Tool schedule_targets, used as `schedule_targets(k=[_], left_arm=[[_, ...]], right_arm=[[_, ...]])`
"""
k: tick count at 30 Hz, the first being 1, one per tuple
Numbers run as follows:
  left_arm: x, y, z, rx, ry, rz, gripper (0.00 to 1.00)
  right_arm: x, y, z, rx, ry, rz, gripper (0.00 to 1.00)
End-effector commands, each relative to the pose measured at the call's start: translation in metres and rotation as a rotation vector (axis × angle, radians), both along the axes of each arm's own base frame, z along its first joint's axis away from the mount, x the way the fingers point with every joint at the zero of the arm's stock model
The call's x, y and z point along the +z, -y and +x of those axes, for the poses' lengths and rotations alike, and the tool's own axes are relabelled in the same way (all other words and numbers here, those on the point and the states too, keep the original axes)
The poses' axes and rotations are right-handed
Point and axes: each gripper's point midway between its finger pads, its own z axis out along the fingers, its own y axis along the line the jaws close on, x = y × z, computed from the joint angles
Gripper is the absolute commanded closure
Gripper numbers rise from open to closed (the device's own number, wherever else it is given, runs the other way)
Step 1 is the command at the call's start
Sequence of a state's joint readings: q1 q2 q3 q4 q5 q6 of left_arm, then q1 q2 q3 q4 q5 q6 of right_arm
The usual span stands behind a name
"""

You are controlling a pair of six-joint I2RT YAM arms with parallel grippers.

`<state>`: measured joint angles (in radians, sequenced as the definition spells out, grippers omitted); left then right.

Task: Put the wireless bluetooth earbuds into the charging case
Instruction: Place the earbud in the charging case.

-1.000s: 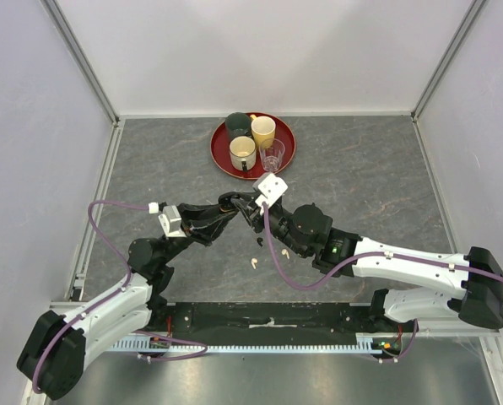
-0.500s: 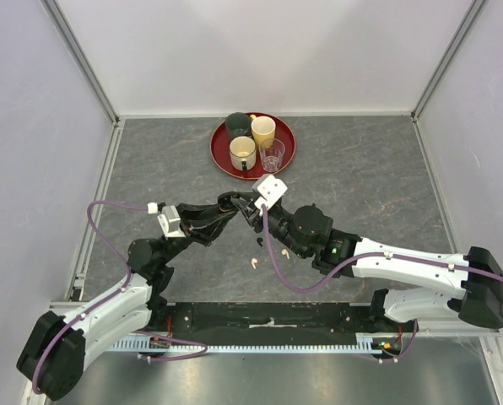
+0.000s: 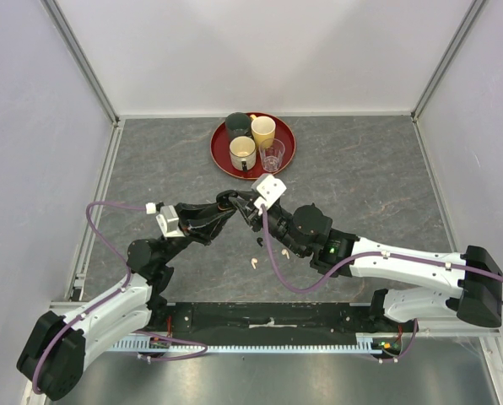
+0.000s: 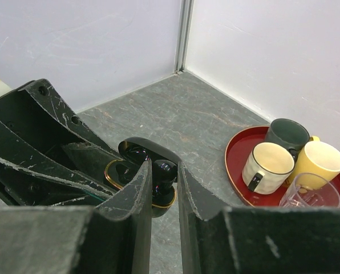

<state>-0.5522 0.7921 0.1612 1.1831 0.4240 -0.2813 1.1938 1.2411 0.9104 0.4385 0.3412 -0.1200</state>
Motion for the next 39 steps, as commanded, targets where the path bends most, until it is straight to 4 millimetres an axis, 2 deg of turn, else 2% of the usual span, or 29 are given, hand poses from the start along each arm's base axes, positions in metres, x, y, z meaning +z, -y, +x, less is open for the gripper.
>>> schedule_targets(k=[1, 15, 20, 30, 39], left_arm=[[0.028, -0.007, -0.009, -0.003, 0.079, -0.081, 0.98], [0.033, -0.011, -0.008, 0.015, 0.078, -0.116, 0.98], [0.032, -0.011, -0.008, 0.015, 0.074, -0.117, 0.98], [0.033, -0.015, -0.006, 0.041, 0.072, -0.130, 0.98], [0.032, -0.016, -0.005, 0.054, 0.072, -0.120, 0.98]], right_arm=[[-0.004, -0.002, -0.002, 0.016, -0.022, 0.019, 1.00], [-0.009, 0.007, -0.004, 0.009, -0.007, -0.019, 1.00], [0.007, 0.006, -0.006, 0.018, -0.007, 0.035, 1.00], [0.023, 0.008, -0.008, 0.029, -0.008, 0.061, 1.00], [0.022, 0.007, -0.010, 0.044, -0.013, 0.022, 1.00]])
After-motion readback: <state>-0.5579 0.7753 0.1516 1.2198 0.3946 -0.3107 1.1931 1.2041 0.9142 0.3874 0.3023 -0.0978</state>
